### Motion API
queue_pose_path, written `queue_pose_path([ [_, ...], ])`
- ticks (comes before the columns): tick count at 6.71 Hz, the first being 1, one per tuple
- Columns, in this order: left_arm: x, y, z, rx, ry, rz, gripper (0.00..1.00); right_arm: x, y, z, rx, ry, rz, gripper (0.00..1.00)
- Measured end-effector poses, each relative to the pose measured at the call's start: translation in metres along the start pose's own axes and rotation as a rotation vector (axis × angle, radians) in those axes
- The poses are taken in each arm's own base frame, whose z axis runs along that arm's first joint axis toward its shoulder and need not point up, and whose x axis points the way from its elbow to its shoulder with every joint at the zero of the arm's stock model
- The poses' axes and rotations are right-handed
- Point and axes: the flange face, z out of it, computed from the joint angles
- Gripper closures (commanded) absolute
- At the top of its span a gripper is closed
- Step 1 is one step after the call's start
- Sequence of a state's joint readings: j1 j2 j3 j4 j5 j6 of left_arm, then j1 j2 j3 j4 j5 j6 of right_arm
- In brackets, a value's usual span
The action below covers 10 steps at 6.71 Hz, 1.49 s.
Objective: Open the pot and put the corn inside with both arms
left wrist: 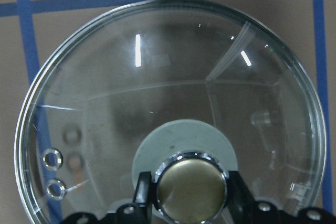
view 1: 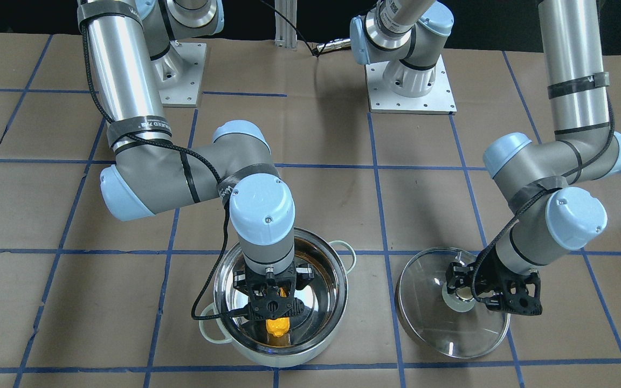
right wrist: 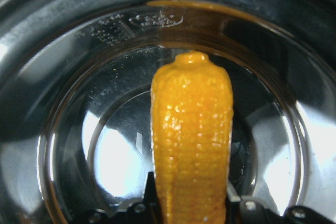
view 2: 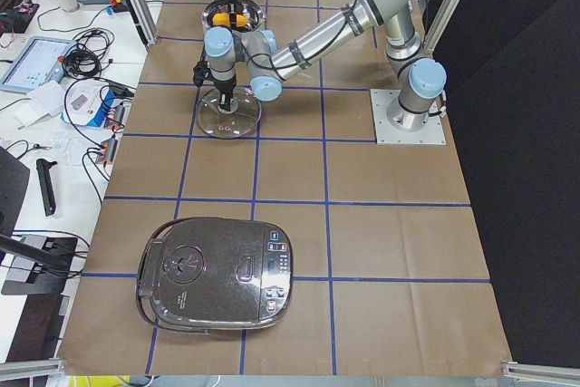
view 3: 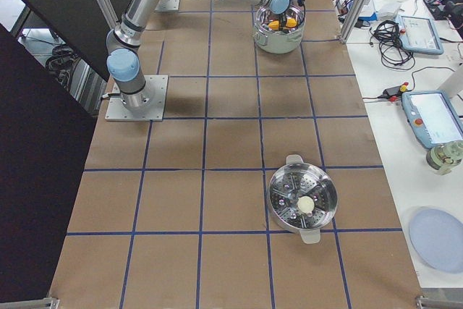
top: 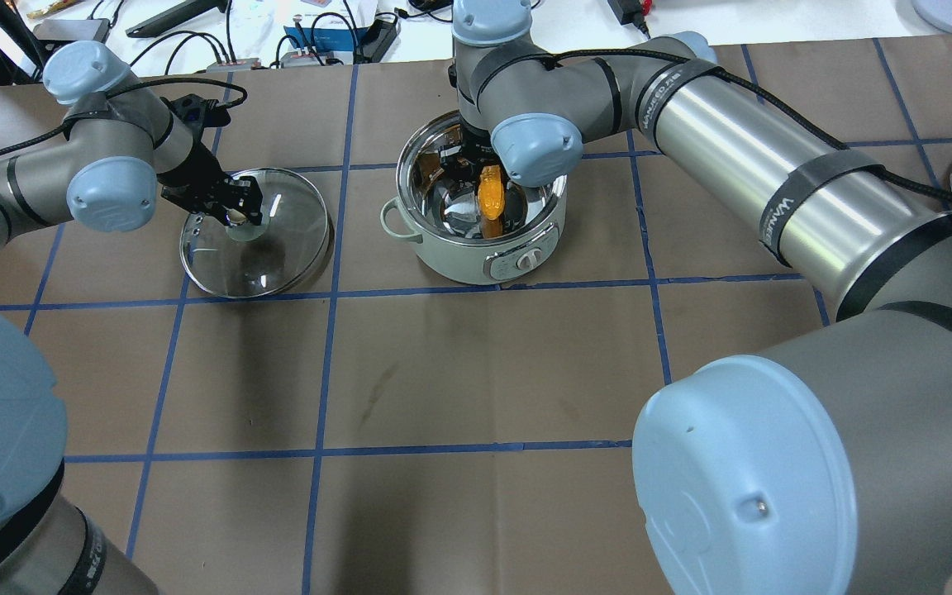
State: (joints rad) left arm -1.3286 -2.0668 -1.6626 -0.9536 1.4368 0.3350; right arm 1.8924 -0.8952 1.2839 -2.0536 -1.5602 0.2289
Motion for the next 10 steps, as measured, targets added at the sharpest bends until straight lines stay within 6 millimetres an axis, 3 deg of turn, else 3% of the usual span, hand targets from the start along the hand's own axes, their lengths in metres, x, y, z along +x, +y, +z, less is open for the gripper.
queue_pose_path([
  [2, 0.019, 0.001, -0.028, 0.025, -0.002, 0.018, 0.0, 0.0, 0.0, 0.019, 0.004, 0.002, -0.001, 0.0],
  [3, 0.026, 0.005, -0.052, 0.024, -0.009, 0.022, 0.0, 0.0, 0.0, 0.02, 0.007, 0.004, -0.001, 0.0],
  [4, 0.034, 0.011, -0.09, 0.008, -0.024, 0.023, 0.0, 0.001, 0.0, 0.013, 0.015, 0.003, -0.001, 0.0],
  [5, 0.043, 0.022, -0.14, -0.025, -0.038, 0.022, 0.0, 0.002, 0.001, -0.007, 0.028, 0.0, 0.0, 0.0],
  [6, 0.055, 0.035, -0.197, -0.06, -0.041, 0.015, 0.0, 0.006, 0.007, -0.044, 0.033, -0.001, 0.003, 0.0],
  [7, 0.069, 0.047, -0.242, -0.089, -0.042, -0.002, 0.0, 0.014, 0.019, -0.092, 0.033, 0.0, 0.011, 0.0],
  [8, 0.09, 0.052, -0.262, -0.107, -0.047, -0.007, 0.0, 0.031, 0.034, -0.143, 0.03, 0.003, 0.027, 0.0],
  [10, 0.147, 0.058, -0.252, -0.139, -0.051, 0.008, 0.0, 0.098, 0.08, -0.237, -0.042, 0.018, 0.082, 0.0],
])
